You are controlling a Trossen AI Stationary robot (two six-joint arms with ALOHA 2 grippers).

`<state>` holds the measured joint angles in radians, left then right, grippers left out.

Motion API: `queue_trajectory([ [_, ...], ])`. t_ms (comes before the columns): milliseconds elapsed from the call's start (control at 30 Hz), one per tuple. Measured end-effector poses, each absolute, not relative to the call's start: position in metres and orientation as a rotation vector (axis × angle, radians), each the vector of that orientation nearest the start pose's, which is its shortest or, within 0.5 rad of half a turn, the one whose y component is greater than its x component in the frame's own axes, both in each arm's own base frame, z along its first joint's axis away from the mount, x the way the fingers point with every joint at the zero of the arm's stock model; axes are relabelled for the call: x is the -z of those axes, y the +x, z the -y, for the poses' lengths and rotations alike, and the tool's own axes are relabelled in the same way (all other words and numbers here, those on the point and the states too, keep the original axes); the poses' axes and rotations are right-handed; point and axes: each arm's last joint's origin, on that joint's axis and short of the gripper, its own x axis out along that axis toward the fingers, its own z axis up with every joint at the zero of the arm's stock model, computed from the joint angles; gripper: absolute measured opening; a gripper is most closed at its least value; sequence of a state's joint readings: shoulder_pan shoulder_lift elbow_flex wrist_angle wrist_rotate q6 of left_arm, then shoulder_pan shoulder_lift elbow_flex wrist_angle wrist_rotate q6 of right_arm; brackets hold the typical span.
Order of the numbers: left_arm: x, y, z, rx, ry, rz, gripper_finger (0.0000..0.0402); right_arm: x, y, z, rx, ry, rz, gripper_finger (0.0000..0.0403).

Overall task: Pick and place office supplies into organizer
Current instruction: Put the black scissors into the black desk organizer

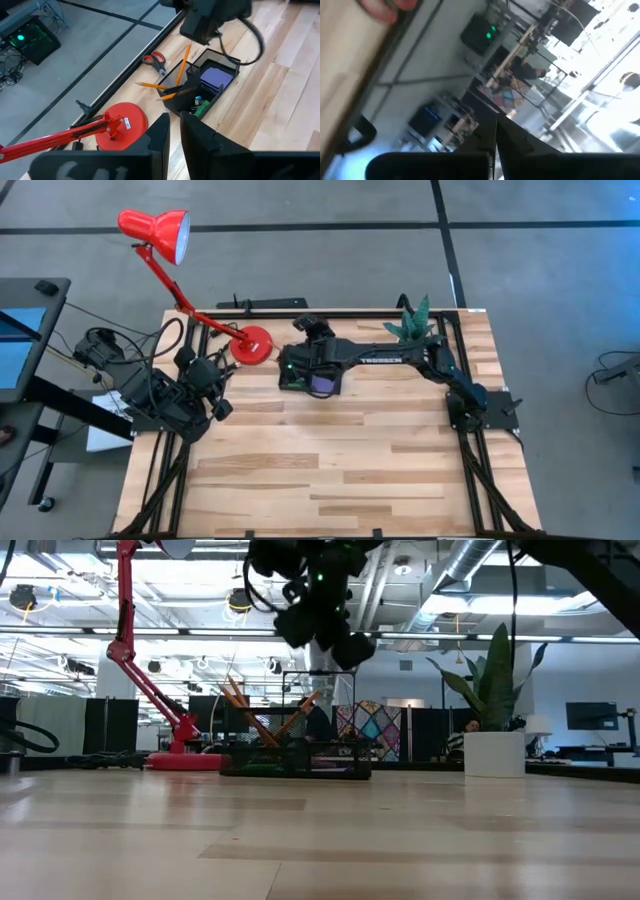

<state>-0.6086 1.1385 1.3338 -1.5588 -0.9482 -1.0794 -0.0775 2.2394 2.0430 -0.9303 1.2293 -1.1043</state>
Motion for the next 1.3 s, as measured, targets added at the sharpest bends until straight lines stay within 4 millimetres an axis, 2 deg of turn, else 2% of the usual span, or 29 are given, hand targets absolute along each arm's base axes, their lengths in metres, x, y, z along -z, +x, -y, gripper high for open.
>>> queue_trajectory([
  [100,-0.367,0.141,0.07,-0.713,-0.03,-0.662,0.0036,-0.258,0.459,0.058,0.493,-1.378,-1.552,0.0004],
  [200,-0.366,0.141,0.07,-0.703,-0.043,-0.682,0.0036,-0.276,0.448,0.056,0.482,-1.102,-1.406,0.0008],
  [333,-0.366,0.14,0.071,-0.694,-0.059,-0.691,0.0036,-0.307,0.424,0.068,0.444,-0.637,-1.262,0.0008],
  [467,-0.366,0.14,0.073,-0.686,-0.075,-0.689,0.0036,-0.339,0.392,0.089,0.409,-0.305,-1.199,0.0014],
  [533,-0.366,0.139,0.074,-0.681,-0.079,-0.688,0.0036,-0.348,0.378,0.099,0.389,-0.228,-1.215,0.0023],
  [667,-0.366,0.138,0.076,-0.677,-0.093,-0.68,0.0036,-0.358,0.357,0.109,0.378,-0.208,-1.277,0.0056],
  [833,-0.366,0.138,0.077,-0.67,-0.102,-0.675,0.0036,-0.352,0.347,0.118,0.34,-0.229,-1.393,0.0114],
  [967,-0.366,0.137,0.079,-0.661,-0.101,-0.675,0.0036,-0.336,0.355,0.131,0.265,-0.295,-1.447,0.0165],
  [1033,-0.366,0.137,0.079,-0.657,-0.104,-0.675,0.0036,-0.328,0.368,0.137,0.226,-0.33,-1.407,0.0185],
  [1167,-0.366,0.135,0.083,-0.639,-0.114,-0.672,0.0036,-0.304,0.373,0.165,-0.013,-0.306,-1.398,0.0207],
  [1300,-0.365,0.132,0.087,-0.605,-0.11,-0.681,0.0036,-0.283,0.367,0.207,-0.004,-0.223,-1.402,0.0205],
])
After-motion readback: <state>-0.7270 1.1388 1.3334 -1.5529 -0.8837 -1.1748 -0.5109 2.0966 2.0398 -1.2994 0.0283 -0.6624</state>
